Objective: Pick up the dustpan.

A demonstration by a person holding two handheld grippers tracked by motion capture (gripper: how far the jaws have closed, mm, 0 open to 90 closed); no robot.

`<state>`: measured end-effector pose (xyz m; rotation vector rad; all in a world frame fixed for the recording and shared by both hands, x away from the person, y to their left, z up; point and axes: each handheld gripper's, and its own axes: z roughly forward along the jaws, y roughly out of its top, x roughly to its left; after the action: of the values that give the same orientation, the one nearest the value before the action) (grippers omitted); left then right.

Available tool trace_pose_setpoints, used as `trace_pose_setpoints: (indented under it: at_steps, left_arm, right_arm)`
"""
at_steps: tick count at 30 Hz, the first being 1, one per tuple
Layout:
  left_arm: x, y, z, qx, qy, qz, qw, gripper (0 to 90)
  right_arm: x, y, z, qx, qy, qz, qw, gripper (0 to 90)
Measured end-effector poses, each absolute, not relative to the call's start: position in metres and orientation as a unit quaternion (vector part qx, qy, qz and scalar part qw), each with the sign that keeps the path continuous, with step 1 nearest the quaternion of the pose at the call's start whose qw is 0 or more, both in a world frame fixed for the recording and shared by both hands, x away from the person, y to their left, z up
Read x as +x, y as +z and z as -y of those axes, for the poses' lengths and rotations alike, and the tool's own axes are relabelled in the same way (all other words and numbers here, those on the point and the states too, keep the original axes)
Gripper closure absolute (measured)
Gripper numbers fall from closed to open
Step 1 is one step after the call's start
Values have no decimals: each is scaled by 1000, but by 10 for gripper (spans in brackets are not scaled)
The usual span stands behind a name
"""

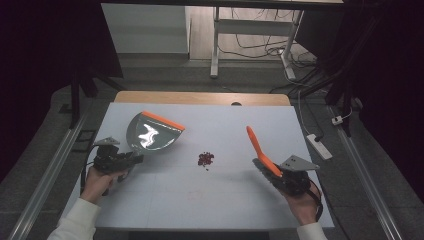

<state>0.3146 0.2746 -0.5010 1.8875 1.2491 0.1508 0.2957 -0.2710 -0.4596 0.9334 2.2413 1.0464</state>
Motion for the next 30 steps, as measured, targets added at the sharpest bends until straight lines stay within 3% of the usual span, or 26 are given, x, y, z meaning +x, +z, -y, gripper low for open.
trace_pose_setpoints:
  at_steps: [9,30]
  left_arm:
    - [309,-494,-276,765,35,-458,451,625]
    - [298,-485,-270,811,20,-387,438,626]
  right_arm:
    - [301,-461,270,344,391,-819,239,701]
    - [320,-448,256,340,419,-809,231,702]
